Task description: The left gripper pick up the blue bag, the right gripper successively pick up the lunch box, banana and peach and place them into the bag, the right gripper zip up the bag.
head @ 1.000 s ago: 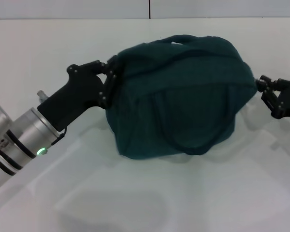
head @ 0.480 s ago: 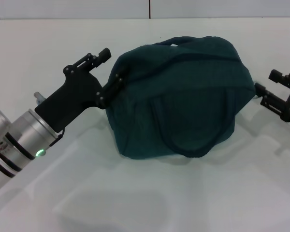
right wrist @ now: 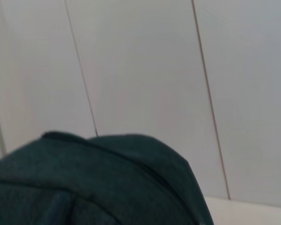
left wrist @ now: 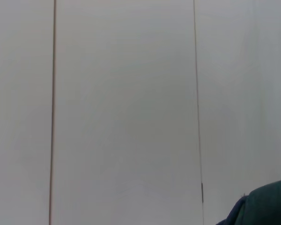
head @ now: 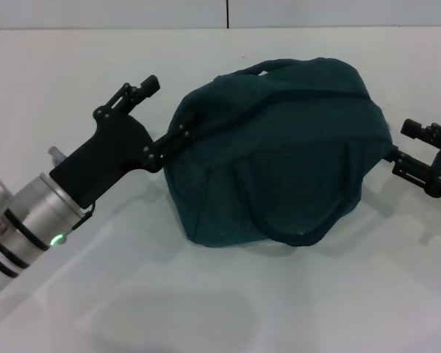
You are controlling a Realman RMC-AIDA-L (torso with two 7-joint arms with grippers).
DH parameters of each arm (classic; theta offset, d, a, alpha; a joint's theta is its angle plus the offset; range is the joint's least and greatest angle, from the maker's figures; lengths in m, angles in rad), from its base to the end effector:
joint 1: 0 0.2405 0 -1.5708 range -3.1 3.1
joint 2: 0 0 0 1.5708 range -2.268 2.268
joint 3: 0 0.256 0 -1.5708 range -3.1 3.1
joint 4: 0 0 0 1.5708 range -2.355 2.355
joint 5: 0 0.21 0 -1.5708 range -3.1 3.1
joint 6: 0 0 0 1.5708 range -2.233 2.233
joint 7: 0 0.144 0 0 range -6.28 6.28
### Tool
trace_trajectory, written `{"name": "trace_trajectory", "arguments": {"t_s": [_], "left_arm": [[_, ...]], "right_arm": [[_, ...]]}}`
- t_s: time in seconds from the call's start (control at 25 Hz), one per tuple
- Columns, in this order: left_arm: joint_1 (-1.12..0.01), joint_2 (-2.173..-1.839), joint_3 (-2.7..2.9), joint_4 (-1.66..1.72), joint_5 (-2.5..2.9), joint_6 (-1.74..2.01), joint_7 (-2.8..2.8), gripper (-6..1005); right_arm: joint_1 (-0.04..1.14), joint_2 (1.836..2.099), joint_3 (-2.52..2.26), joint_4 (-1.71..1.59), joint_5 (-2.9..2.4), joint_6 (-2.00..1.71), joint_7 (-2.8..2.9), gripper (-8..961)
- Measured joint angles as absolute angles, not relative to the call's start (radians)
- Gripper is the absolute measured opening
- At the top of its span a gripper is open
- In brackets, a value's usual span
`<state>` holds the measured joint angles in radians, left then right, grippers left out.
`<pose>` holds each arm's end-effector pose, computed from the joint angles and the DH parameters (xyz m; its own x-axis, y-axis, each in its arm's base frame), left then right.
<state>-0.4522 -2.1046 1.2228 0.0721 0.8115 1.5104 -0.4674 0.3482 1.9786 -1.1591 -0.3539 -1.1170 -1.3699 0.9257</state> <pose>-0.2721 0.2913 -0.0479 0.6276 -0.0954 0.7727 0.5117 -0.6974 -0.5018 0.3120 0.3045 0.0037 0.6763 -0.1571 -0.7197 -0.5711 -0.7289 -0.3775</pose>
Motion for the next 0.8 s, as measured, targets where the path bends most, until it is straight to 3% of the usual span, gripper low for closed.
{"name": "trace_trajectory", "arguments": {"t_s": [0.16, 0.48, 0.8], "left_arm": [[-0.425, -2.103, 1.218, 0.077, 0.803, 1.560, -0.468, 816], [-0.372, -2.095, 1.226, 0.080, 0.810, 1.743, -0.467, 812], [-0.344, -2.095, 1.229, 0.083, 0.923, 1.846, -0.415, 810]], "right_arm": [[0.318, 1.986, -1.157, -0.397, -1.112, -1.427, 0.925, 632], [0.306, 1.983, -1.155, -0.426, -1.112, -1.636, 0.923, 633], [0.325, 2.006, -1.159, -0.426, -1.113, -1.770, 0.872, 633]]}}
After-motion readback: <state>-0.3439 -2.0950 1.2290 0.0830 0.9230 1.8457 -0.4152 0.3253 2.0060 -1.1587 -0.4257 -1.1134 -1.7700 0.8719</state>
